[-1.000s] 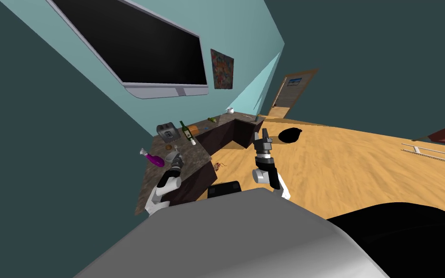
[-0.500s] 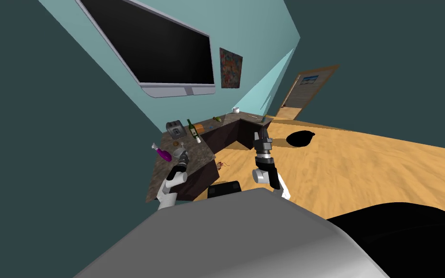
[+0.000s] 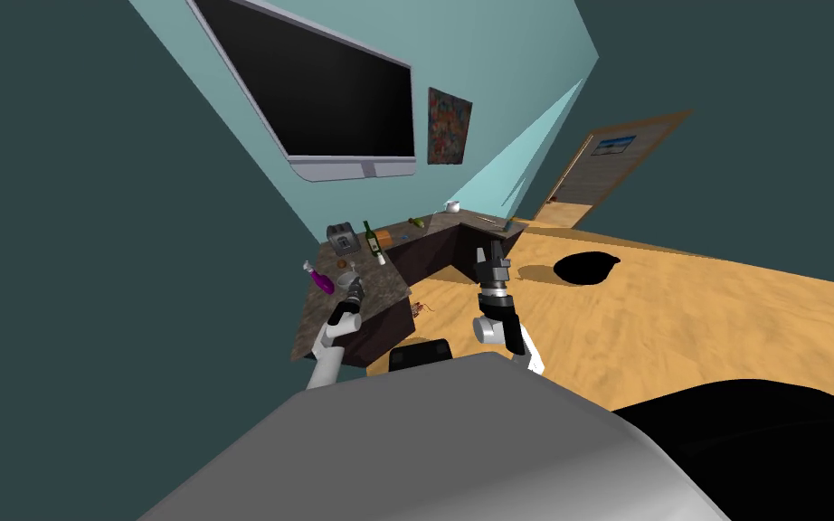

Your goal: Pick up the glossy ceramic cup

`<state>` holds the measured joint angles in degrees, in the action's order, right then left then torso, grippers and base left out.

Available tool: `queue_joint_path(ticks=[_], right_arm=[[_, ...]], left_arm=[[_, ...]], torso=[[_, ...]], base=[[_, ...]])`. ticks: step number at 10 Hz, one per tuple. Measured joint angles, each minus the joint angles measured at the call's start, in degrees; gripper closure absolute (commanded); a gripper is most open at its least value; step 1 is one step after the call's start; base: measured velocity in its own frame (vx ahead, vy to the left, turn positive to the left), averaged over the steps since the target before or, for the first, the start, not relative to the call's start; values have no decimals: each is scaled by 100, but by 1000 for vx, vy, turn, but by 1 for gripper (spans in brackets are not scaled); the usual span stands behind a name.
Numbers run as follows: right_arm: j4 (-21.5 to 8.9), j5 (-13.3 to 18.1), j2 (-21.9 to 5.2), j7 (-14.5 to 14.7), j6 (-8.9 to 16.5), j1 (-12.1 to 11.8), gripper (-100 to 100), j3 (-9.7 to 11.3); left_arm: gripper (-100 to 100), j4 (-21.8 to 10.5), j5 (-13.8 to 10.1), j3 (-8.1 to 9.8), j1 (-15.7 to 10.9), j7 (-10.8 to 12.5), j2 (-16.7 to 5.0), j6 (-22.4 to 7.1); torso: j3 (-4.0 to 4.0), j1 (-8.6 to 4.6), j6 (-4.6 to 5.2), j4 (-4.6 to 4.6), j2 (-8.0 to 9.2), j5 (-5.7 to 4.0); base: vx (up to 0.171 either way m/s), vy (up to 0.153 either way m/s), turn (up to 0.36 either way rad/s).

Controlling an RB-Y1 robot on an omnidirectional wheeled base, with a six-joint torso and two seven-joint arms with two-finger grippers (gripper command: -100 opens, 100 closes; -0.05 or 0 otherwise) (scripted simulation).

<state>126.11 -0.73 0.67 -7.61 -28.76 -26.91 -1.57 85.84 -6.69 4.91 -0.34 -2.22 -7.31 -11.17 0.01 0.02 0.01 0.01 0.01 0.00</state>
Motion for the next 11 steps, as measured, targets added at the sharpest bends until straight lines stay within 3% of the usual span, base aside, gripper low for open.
queue_joint_path(ticks=[1, 3, 5, 7, 11], right_arm=[[0, 0, 0, 0, 0, -1, 0, -1], [0, 0, 0, 0, 0, -1, 0, -1], [0, 0, 0, 0, 0, -1, 0, -1], [0, 0, 0, 0, 0, -1, 0, -1], [0, 0, 0, 0, 0, -1, 0, -1]], left_arm=[[-100, -239, 14, -92, -161, -14, 34, 99], [-100, -406, 98, -214, -447, -61, 170, 31], [-100, -840, 85, -384, -801, -82, 168, 173], [-100, -1313, 172, -520, -1129, -132, 316, 303], [-100, -1772, 315, -786, -1772, -231, 545, 224]], torso=[[0, 5, -6, 0, 0, 1], [0, 5, -5, 0, 1, 1], [-1, 7, -4, 0, -1, 1], [-1, 4, -2, 0, -1, 1], [1, 5, -3, 0, 1, 1]], base=[[-8, 12, 151], [-8, 20, 218], [-4, 21, 184], [-5, 21, 197], [-5, 22, 206]])
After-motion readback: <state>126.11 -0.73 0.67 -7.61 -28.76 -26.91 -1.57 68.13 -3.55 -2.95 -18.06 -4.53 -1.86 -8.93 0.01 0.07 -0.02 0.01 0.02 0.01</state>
